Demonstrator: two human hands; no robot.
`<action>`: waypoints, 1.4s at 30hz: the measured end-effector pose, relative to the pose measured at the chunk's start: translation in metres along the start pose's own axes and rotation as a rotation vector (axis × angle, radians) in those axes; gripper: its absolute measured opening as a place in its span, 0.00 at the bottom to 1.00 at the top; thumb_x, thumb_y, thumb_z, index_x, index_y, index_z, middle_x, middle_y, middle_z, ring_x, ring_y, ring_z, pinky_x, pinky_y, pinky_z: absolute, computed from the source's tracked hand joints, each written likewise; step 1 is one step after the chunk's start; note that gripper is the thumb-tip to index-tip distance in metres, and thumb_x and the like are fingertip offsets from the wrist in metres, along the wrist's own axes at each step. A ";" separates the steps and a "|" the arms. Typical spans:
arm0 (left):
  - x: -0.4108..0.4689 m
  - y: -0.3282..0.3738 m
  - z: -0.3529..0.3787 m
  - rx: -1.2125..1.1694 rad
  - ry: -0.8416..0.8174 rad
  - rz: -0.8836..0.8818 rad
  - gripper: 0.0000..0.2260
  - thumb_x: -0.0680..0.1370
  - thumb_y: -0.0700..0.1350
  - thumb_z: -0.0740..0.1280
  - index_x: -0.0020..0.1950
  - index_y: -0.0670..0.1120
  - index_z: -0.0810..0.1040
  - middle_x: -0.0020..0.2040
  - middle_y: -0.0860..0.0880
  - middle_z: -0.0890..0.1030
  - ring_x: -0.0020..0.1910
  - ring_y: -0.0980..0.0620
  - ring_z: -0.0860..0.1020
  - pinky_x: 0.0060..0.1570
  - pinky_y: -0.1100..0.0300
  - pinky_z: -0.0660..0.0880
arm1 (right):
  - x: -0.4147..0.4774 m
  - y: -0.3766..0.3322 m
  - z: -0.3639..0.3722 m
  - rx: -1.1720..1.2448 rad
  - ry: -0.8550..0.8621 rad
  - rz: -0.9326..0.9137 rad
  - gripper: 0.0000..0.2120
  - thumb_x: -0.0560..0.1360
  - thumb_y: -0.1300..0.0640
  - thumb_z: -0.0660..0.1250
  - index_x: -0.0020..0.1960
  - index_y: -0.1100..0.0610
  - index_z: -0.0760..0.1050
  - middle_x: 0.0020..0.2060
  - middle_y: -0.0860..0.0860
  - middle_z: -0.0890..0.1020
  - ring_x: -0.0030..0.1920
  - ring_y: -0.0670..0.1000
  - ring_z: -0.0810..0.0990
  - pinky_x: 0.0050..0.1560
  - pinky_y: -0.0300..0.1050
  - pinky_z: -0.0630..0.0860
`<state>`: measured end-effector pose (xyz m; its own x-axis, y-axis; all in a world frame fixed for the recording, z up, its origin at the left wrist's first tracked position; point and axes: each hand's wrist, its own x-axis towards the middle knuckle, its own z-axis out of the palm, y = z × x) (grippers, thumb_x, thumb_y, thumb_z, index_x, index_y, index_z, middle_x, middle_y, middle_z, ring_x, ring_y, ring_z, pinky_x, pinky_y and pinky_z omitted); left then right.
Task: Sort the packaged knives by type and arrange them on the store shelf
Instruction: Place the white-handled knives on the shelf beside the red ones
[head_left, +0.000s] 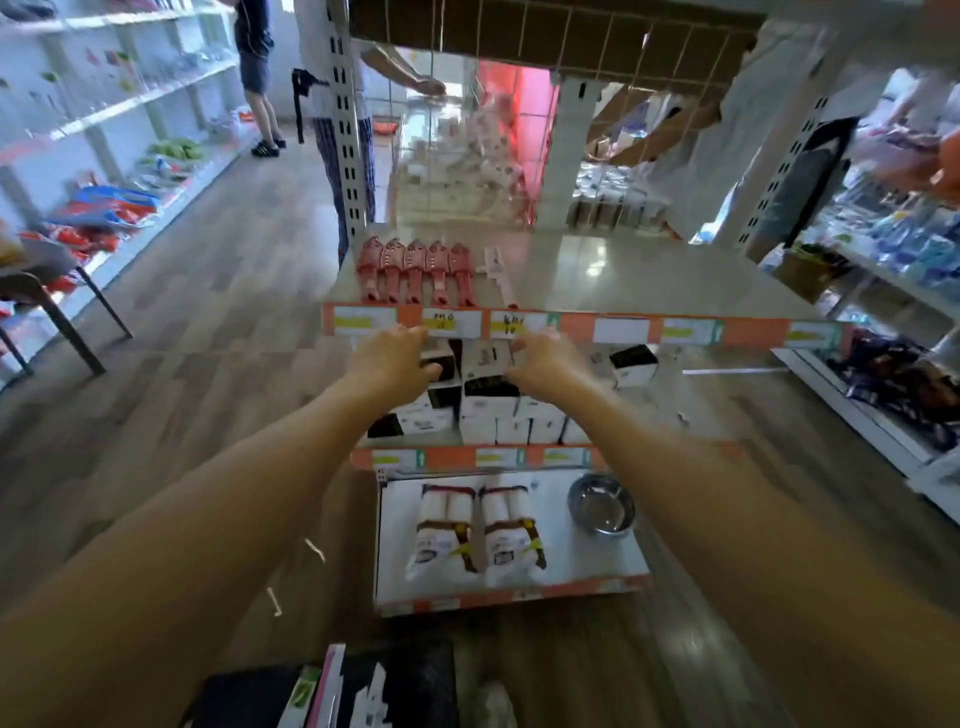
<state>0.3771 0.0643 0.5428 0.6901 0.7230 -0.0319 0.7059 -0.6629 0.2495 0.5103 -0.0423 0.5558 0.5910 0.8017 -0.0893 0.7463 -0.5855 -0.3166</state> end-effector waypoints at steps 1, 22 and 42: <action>-0.014 -0.007 0.003 0.006 -0.015 0.005 0.22 0.79 0.52 0.61 0.70 0.45 0.67 0.68 0.44 0.71 0.65 0.43 0.71 0.60 0.51 0.71 | -0.015 -0.004 0.008 -0.016 -0.012 0.005 0.16 0.77 0.57 0.62 0.64 0.58 0.72 0.65 0.56 0.72 0.59 0.56 0.75 0.51 0.43 0.73; -0.186 -0.093 0.271 -0.153 -0.385 -0.181 0.24 0.78 0.49 0.63 0.72 0.45 0.65 0.75 0.41 0.61 0.69 0.39 0.68 0.66 0.48 0.68 | -0.153 0.022 0.288 0.038 -0.490 -0.013 0.15 0.76 0.57 0.63 0.62 0.61 0.73 0.60 0.58 0.75 0.59 0.58 0.75 0.57 0.48 0.73; -0.239 -0.206 0.621 -0.171 -0.499 -0.417 0.20 0.79 0.49 0.61 0.70 0.47 0.68 0.65 0.46 0.75 0.63 0.45 0.74 0.59 0.50 0.73 | -0.180 0.101 0.679 0.130 -0.699 0.210 0.18 0.79 0.56 0.59 0.68 0.58 0.68 0.64 0.55 0.72 0.63 0.55 0.72 0.57 0.49 0.72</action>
<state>0.1652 -0.0929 -0.1021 0.3853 0.7080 -0.5919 0.9225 -0.2779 0.2680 0.2719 -0.1637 -0.1019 0.3524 0.5893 -0.7270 0.5711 -0.7508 -0.3318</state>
